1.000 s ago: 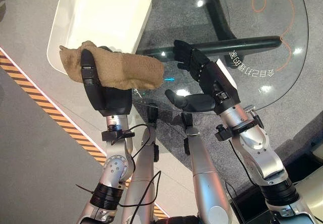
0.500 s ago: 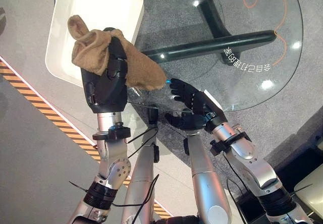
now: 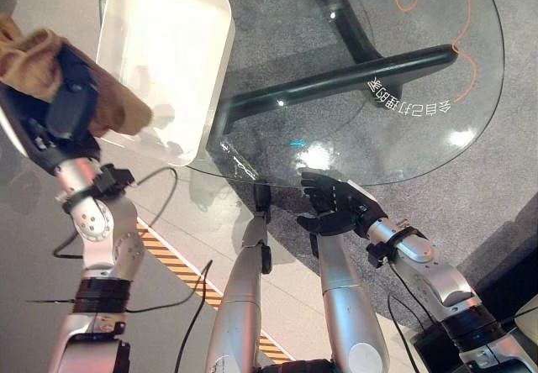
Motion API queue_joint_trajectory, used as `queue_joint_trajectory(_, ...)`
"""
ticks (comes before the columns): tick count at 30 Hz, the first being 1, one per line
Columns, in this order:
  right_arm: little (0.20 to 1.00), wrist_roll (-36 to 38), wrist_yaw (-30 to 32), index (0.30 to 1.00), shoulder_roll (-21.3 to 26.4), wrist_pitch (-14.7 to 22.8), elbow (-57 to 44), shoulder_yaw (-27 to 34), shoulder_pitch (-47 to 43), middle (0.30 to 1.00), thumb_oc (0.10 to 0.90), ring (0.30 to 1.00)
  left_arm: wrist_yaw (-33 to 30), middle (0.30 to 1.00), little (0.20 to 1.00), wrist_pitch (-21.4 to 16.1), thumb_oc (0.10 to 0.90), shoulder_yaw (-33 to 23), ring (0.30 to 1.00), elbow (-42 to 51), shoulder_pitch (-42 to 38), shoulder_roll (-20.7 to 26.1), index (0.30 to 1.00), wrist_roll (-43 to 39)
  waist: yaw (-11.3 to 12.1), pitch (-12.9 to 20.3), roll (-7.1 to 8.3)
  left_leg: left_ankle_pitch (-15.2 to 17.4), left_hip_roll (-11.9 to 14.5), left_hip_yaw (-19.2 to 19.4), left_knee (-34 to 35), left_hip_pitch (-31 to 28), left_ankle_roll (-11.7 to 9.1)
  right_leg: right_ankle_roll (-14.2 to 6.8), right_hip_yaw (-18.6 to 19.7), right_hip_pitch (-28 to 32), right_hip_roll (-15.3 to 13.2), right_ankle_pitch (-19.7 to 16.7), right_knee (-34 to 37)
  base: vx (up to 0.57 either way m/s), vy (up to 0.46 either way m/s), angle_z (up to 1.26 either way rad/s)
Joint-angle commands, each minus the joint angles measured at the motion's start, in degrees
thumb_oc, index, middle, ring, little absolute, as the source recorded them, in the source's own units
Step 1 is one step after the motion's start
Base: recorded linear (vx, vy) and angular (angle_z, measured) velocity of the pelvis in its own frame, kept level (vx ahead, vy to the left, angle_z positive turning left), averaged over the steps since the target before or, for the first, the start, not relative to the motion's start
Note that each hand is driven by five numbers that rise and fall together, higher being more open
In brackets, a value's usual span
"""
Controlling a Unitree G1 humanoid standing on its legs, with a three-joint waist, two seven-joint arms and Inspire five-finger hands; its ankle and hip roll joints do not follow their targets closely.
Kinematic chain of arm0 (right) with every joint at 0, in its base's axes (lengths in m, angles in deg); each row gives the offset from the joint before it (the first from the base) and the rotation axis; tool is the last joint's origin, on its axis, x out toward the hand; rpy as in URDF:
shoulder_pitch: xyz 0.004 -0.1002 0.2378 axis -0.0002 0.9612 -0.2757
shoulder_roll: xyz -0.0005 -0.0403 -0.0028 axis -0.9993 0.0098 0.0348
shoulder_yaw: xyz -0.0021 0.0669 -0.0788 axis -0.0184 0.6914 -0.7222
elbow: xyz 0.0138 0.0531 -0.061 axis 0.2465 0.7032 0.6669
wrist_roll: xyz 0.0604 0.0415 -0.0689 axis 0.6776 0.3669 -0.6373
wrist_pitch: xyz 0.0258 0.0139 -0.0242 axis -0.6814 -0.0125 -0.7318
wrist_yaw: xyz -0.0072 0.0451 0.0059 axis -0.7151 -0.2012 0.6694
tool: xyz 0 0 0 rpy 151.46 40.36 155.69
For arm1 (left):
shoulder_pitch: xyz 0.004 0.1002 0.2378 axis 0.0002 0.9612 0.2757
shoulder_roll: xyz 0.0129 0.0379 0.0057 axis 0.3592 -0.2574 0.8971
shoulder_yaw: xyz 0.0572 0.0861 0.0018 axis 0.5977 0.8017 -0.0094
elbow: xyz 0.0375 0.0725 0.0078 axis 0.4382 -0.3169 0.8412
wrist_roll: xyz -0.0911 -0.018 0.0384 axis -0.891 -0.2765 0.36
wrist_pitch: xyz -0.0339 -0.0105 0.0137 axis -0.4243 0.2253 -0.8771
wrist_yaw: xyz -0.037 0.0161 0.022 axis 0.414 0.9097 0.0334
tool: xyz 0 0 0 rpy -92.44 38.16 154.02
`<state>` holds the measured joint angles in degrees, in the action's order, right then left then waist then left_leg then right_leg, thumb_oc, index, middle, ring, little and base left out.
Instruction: Wipe the table with a cloth and put it in the basket.
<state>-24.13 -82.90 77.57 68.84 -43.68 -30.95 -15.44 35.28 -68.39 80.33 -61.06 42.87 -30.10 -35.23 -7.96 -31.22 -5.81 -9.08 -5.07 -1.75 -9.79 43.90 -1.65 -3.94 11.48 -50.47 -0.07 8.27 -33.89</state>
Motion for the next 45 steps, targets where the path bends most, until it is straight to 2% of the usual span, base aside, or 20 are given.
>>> queue_joint_trajectory(1,0.9,1.5,-2.7,0.9,2.2,1.4,-4.2,-2.7,1.2,0.9,0.8,0.9,-5.4,0.3,0.2,-2.1,0.1,-3.2,0.3,-3.3,-7.8,3.4,0.3,8.7,-3.7,1.4,-4.36,6.4,-2.9,0.9,-7.8,-0.2,0.1,1.8,-0.3,1.5,2.5,-6.4,10.5,0.05,0.068,-0.07)
queue_joint_trajectory(4,0.9,1.4,-3.0,0.9,2.8,3.1,-1.7,-3.6,1.7,0.9,0.8,0.9,-7.5,0.3,0.2,-2.1,0.1,-2.5,0.3,-8.7,-9.9,6.1,0.3,9.9,-4.1,1.4,-4.35,6.7,-2.8,1.3,-8.5,0.6,0.1,1.6,0.2,0.7,2.3,-6.6,10.6,0.05,0.066,-0.05)
queue_joint_trajectory(7,0.9,2.6,-3.6,0.9,3.4,5.1,0.9,-4.9,2.0,0.9,0.8,0.9,-8.4,0.3,0.2,-0.5,0.1,-0.5,0.3,-13.5,-13.2,8.8,0.3,10.0,-4.2,1.4,-4.18,7.1,-2.9,1.5,-9.1,1.6,0.2,1.3,0.5,-0.2,2.2,-6.7,10.5,0.03,0.035,-0.02)
queue_joint_trajectory(11,0.9,3.9,-2.5,0.9,3.8,5.6,1.7,-6.8,1.6,0.9,0.8,0.9,-6.8,0.3,0.2,2.3,0.1,2.5,0.3,-17.2,-17.2,10.9,0.3,8.8,-4.6,1.4,-3.72,7.4,-3.0,1.6,-10.0,2.9,0.2,1.0,0.9,-1.4,2.4,-7.0,10.1,0.02,0.009,0.01)
queue_joint_trajectory(20,0.9,5.9,-0.7,0.9,2.8,5.8,2.5,-9.1,0.2,0.9,0.8,0.9,-1.8,0.3,0.2,4.7,0.1,9.1,0.3,-23.7,-23.9,12.6,0.3,8.4,-4.9,1.4,-1.74,8.4,-2.9,1.6,-12.4,7.5,0.6,0.0,0.9,-5.6,2.9,-7.8,8.5,0.02,-0.016,0.06)
queue_joint_trajectory(25,0.9,7.1,-0.3,0.9,3.0,6.2,2.8,-9.6,-0.1,0.9,0.8,0.9,-1.6,0.3,0.2,6.6,0.1,11.7,0.3,-28.2,-27.0,14.0,0.3,5.9,-5.0,1.4,-0.67,8.8,-2.8,1.7,-13.6,9.8,0.6,-0.4,1.0,-7.7,3.1,-8.2,7.7,0.01,-0.007,0.03)
queue_joint_trajectory(30,0.9,8.0,-0.4,0.9,2.9,7.1,3.5,-10.1,-0.9,0.9,0.8,0.9,0.5,0.3,0.2,8.3,0.1,14.4,0.3,-33.4,-29.2,14.4,0.3,2.6,-5.1,1.4,0.07,9.2,-2.6,1.9,-14.1,11.2,0.6,-0.8,1.0,-9.1,3.1,-8.3,7.3,0.0,0.0,0.0)
queue_joint_trajectory(36,0.9,10.2,-0.5,0.9,2.6,6.9,4.1,-11.3,-3.1,0.9,0.8,0.9,9.3,0.3,0.2,12.8,0.1,17.8,0.3,-40.7,-31.4,13.5,0.3,1.6,-5.2,1.4,1.46,9.6,-2.6,1.9,-14.7,12.7,0.5,-1.3,0.5,-10.4,3.1,-8.7,6.8,0.0,-0.006,0.0)
queue_joint_trajectory(39,0.9,11.4,0.1,0.9,2.6,6.7,4.5,-11.7,-4.4,0.9,0.8,0.9,10.6,0.3,0.2,14.5,0.1,19.0,0.3,-42.7,-32.3,12.9,0.3,2.2,-5.0,1.4,2.16,9.7,-2.5,2.0,-14.9,13.2,0.5,-1.4,0.3,-10.8,2.9,-8.9,7.0,0.0,-0.011,0.0)
queue_joint_trajectory(45,0.9,13.2,0.6,0.9,3.1,6.5,4.9,-12.1,-5.8,0.9,0.8,0.9,9.6,0.3,0.2,15.8,0.1,19.5,0.3,-45.2,-32.5,12.2,0.3,1.6,-4.9,1.4,2.91,9.9,-2.3,2.0,-15.0,13.8,0.4,-1.6,-0.1,-11.4,2.7,-8.9,6.9,0.0,-0.005,0.0)
